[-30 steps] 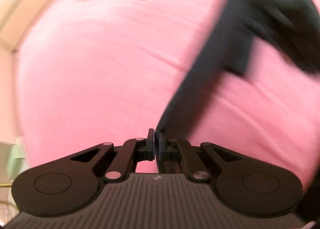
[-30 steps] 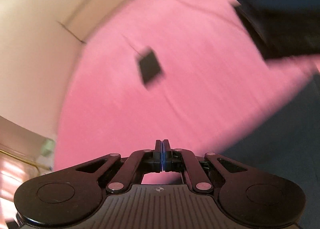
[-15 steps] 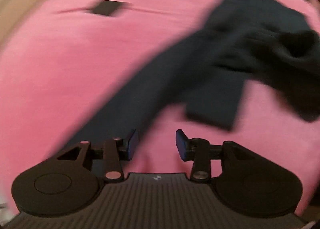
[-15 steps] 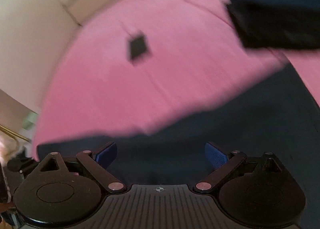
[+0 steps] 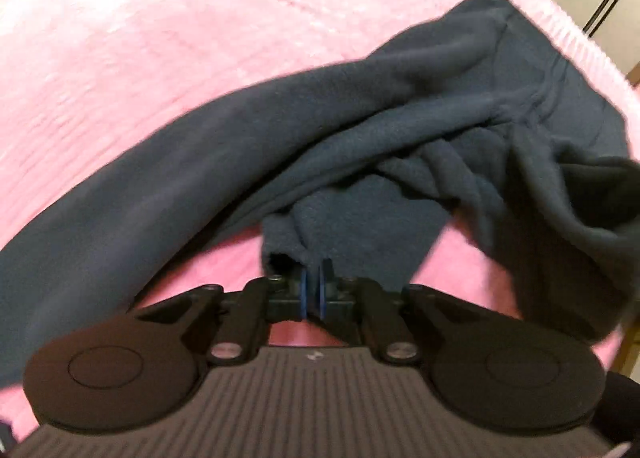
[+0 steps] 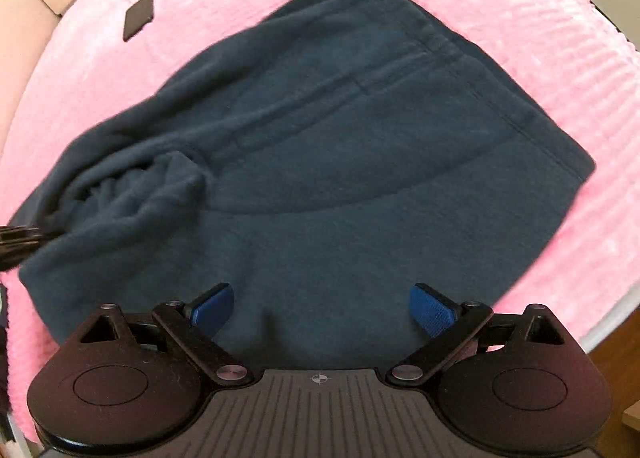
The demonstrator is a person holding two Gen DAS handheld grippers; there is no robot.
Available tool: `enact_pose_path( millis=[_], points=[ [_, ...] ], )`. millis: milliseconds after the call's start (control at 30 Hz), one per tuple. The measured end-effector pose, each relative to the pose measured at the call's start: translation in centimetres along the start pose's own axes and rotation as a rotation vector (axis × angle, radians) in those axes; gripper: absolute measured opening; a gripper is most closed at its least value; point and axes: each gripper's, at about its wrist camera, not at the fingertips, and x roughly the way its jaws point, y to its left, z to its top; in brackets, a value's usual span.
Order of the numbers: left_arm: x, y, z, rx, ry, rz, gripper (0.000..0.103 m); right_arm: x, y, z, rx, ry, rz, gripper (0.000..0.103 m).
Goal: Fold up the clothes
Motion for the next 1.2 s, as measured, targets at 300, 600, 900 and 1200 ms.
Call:
enact_pose_path(
  millis=[300,600,900,1200],
  points=[
    [-13.6,5.6,-13.2,-0.181,0.281,0.279,0.003,0.1,-0.2,0.0,-0.082,0.007,0.011,0.097],
    [-11.6,7.9,-22.8,-0.124,0.606,0.307,0.02,-0.5,1.6,-1.7,-0.16,-0.009,-0.078,0.097],
    [-11.6,4.9,-13.7,0.071,0.244,0.285,0.022,-4.1,-2.2,-3.1,0.116,-0.137,-0.173,0.097],
    [-4.3,-7.7,9.0,0.373,-0.116,-0.002,0.041,-2.6,-12.8,1.9,0.363,-0.291,-0.12,0.097]
  ],
)
